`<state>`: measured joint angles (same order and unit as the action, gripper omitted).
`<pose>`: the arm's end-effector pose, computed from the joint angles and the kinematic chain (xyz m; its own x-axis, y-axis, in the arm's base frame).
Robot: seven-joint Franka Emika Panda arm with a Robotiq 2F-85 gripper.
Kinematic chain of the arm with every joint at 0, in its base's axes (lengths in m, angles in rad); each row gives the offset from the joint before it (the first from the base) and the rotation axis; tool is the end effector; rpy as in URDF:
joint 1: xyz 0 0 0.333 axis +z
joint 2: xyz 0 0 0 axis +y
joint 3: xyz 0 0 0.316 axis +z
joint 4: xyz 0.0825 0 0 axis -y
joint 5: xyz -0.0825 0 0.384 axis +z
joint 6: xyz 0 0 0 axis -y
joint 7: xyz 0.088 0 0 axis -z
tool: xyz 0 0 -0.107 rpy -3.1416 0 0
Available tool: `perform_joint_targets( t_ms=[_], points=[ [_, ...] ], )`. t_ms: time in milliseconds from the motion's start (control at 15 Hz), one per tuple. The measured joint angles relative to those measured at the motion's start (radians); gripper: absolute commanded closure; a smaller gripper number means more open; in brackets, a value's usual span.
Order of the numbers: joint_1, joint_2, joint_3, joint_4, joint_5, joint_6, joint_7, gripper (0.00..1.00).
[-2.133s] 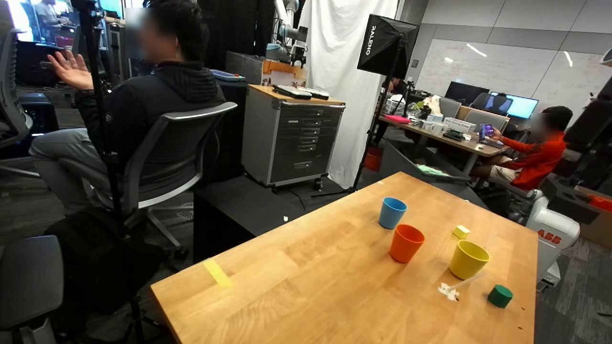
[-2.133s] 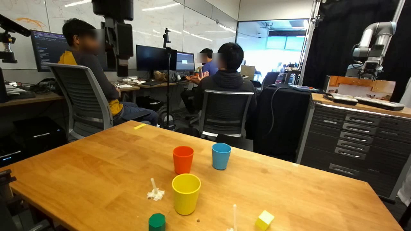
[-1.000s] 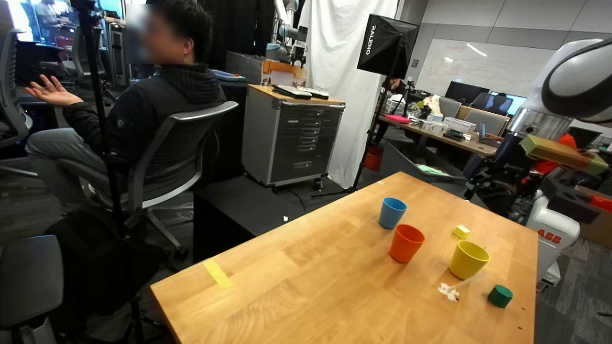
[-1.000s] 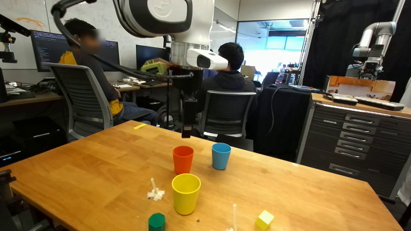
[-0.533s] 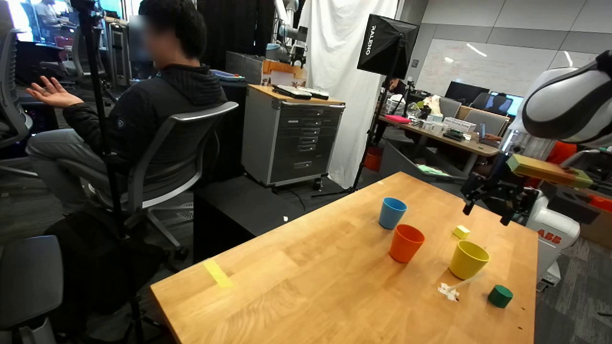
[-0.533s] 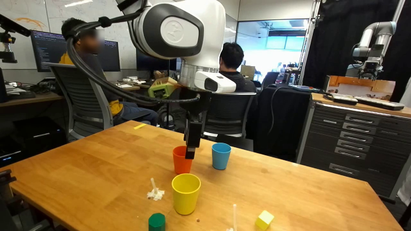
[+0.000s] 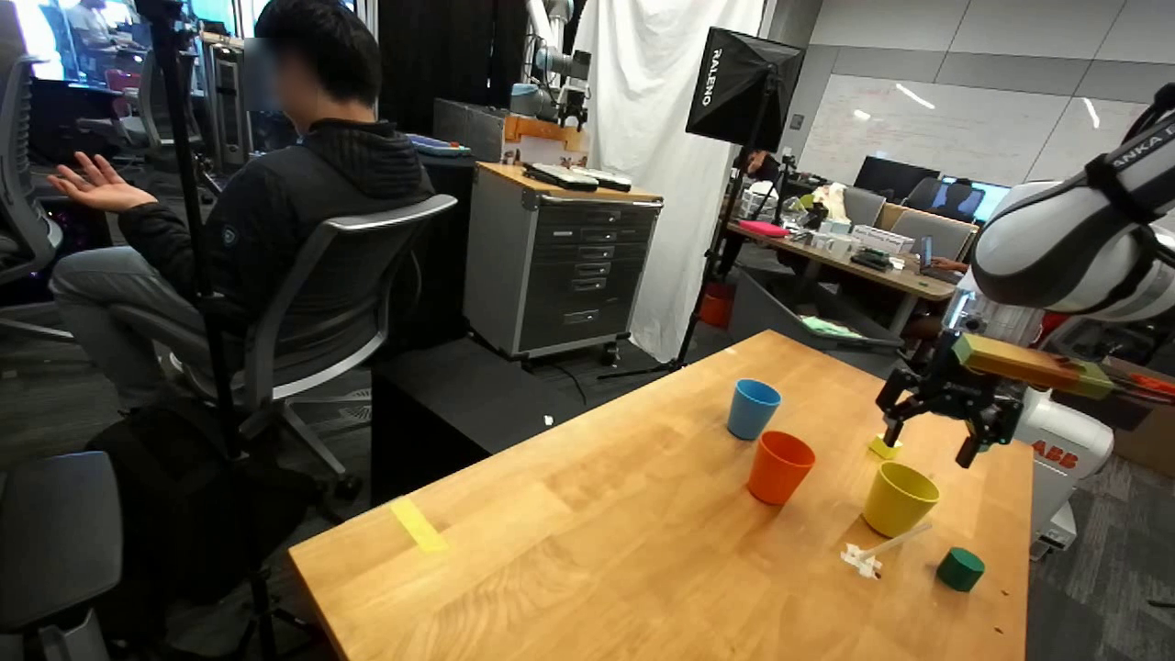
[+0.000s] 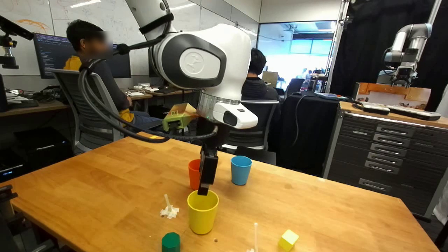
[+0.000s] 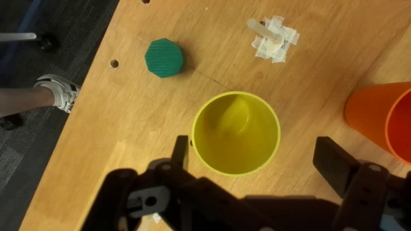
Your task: Stack the orange, yellow and blue cups together
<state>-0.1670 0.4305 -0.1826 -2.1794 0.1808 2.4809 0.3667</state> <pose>0.5130 -0.1904 0.1831 0.6514 -0.7498 -0.1162 -0.7527 -0.6579 0.0261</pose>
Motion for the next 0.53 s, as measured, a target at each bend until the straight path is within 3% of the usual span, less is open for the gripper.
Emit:
perform_joint_targets(
  t_ms=[533],
  points=[
    [-0.007, 0.014, 0.007, -0.003, 0.011, 0.04, -0.008, 0.0]
  ],
)
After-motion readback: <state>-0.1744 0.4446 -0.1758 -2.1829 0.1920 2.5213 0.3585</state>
